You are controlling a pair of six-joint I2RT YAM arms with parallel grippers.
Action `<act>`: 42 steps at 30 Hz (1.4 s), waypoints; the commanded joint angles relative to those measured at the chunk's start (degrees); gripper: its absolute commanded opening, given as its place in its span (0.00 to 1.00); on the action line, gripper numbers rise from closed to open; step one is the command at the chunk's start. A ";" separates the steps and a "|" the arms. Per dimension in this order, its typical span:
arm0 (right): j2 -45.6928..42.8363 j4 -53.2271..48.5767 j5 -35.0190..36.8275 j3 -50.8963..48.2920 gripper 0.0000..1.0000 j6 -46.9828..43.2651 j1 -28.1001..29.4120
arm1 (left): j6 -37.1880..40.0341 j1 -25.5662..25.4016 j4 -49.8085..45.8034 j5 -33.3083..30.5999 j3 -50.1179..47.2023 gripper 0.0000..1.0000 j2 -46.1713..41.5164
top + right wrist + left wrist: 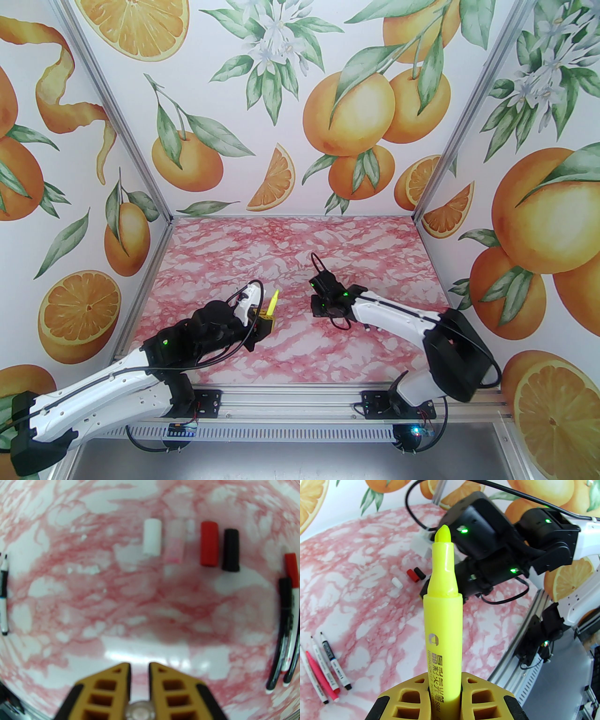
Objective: Open the pen caps
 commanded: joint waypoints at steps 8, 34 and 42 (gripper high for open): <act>6.95 0.40 4.49 5.34 0.16 2.36 0.53 | 0.49 0.29 2.84 3.14 -0.95 0.00 2.26; 14.46 0.32 8.69 7.28 0.19 4.78 0.40 | -0.66 0.39 5.12 4.30 -2.55 0.00 2.28; 14.68 0.37 8.73 7.33 0.23 4.63 0.45 | -0.91 0.32 5.47 4.27 -2.94 0.00 2.62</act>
